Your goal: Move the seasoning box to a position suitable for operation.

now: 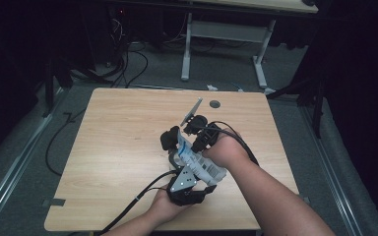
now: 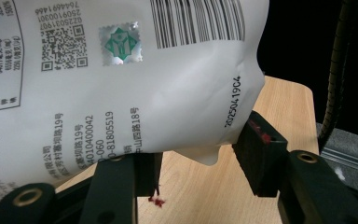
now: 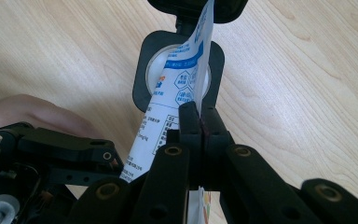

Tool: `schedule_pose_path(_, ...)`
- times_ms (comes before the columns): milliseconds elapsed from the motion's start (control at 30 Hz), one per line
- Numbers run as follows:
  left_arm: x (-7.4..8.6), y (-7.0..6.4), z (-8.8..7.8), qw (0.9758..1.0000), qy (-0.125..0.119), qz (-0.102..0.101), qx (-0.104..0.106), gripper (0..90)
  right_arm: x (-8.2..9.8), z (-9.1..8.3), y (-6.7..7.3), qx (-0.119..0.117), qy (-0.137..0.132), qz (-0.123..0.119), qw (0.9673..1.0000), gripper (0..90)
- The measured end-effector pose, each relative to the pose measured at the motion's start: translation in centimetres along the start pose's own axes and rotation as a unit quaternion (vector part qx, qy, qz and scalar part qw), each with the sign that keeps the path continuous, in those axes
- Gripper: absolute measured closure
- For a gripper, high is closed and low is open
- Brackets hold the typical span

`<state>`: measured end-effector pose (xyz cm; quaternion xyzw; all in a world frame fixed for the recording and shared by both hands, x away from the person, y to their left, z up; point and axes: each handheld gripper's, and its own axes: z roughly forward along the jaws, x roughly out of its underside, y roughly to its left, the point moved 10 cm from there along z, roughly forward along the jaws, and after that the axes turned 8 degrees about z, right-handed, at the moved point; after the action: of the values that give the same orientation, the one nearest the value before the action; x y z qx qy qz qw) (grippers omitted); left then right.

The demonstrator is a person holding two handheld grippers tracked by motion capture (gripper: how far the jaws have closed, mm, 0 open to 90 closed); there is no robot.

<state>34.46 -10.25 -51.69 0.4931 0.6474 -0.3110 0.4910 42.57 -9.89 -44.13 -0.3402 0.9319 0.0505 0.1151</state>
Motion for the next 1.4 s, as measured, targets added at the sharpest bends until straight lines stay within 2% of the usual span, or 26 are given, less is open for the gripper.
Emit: schedule_pose_path(1400,-0.33,0.29,-0.26,1.0,-0.008,-0.001,-0.003,54.9,-0.44,0.13,-0.06,-0.001,-0.004,-0.007,1.0,89.9)
